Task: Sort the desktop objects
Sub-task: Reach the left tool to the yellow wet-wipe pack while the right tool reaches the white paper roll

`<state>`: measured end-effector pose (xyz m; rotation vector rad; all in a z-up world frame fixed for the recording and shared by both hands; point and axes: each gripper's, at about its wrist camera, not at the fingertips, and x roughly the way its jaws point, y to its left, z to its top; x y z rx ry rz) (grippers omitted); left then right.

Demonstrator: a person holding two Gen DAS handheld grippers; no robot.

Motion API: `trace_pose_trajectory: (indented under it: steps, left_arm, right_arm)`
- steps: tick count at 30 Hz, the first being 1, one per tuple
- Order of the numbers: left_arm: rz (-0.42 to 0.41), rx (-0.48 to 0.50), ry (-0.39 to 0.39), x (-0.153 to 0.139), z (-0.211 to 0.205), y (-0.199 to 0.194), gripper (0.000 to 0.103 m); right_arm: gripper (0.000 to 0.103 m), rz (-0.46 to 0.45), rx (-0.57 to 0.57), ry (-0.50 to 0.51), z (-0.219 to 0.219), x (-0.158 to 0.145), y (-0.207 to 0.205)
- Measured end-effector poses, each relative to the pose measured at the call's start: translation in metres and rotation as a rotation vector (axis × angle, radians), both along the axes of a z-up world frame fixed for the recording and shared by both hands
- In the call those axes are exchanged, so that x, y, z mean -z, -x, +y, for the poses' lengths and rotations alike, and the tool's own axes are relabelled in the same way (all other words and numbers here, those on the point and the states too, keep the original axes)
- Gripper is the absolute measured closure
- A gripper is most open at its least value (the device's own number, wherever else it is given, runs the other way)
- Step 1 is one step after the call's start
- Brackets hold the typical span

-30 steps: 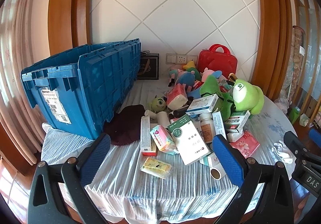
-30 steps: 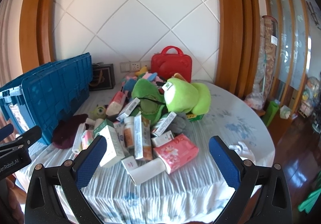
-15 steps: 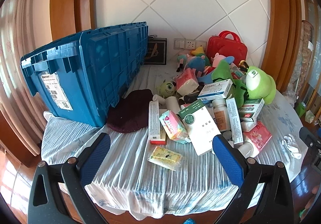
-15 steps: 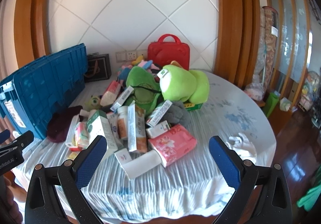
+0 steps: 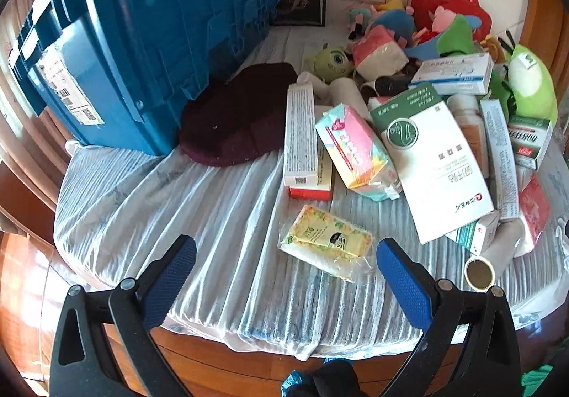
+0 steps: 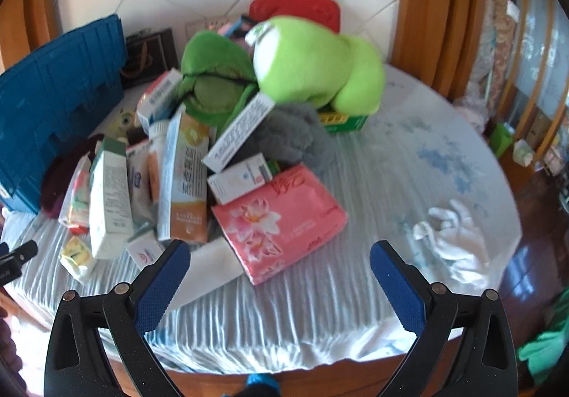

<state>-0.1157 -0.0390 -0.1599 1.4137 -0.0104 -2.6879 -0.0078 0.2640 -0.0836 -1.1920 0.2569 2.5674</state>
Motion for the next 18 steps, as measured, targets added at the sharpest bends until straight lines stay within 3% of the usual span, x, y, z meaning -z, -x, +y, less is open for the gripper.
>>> trace_pose_trajectory:
  steps: [2,9,11,14,18]
  left_arm:
    - [-0.032,0.012,0.006,0.011,0.008,0.003,0.000]
    - [-0.112,0.037,0.025,0.047,0.023,0.025,0.000]
    - [-0.138,0.044,0.033,0.057,0.022,0.030,0.004]
    - [-0.160,0.056,-0.011,0.067,0.016,0.031,0.015]
    - [-0.151,0.087,-0.055,0.069,0.009,0.034,0.016]
  right_arm:
    - [0.018,-0.030,-0.002,0.022,0.003,0.011,0.008]
    - [0.019,-0.079,-0.042,0.065,0.003,0.026,0.022]
    - [0.019,-0.091,-0.050,0.082,0.002,0.030,0.024]
    - [0.019,-0.106,-0.064,0.119,-0.005,0.034,0.028]
    - [0.028,-0.131,-0.068,0.186,-0.016,0.040,0.036]
